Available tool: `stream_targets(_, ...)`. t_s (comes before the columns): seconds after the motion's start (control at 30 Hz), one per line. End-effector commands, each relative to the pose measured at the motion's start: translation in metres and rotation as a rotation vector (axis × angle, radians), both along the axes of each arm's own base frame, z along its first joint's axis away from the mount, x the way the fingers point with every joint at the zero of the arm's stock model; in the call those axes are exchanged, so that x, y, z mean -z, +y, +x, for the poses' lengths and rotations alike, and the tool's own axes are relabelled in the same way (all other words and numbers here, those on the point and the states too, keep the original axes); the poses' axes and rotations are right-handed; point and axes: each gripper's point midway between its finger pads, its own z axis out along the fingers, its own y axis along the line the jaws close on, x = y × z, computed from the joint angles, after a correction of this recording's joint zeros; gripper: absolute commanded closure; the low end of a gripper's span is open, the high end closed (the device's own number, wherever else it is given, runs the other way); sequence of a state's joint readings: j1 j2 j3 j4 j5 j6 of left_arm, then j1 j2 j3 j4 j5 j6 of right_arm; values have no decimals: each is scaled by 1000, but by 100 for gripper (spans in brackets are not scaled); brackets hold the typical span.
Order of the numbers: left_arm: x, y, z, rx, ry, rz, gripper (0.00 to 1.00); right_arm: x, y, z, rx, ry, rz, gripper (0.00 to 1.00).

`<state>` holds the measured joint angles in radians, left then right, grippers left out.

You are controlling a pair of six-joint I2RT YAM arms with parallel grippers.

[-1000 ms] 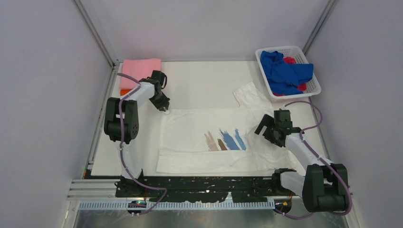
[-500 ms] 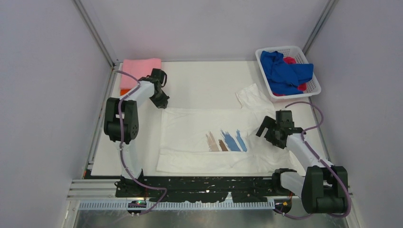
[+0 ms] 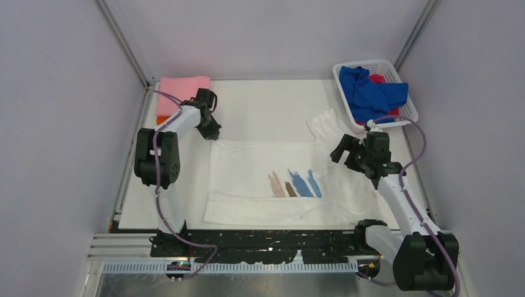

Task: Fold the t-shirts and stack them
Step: Grab the side of the flattened tshirt furthest away from the robot with both arms

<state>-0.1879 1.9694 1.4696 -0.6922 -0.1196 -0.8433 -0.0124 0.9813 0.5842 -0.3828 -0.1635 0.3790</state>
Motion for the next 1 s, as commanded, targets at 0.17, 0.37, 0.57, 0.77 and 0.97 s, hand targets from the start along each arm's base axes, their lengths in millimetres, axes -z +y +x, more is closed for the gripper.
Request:
stream_targets(0.17,-23,-10,3,68,-82,-43,100,-73,9,117,-6,-162,-171,5)
stream_targets(0.37,-29,-13,4,86,-102,-59,100,-38,6,213,45,9,-245,3)
stream_targets(0.57,-34,-15,8,97,-117,-59,100,-23,4,284,45,42,-325,16)
stream_targets(0.77,-33,-13,8,96,-112,-53,100,-9,9,310,0,67,-374,19)
stream_targets(0.97,-31,-12,5,95,-100,-50,100,23,7,308,-29,151,-413,20)
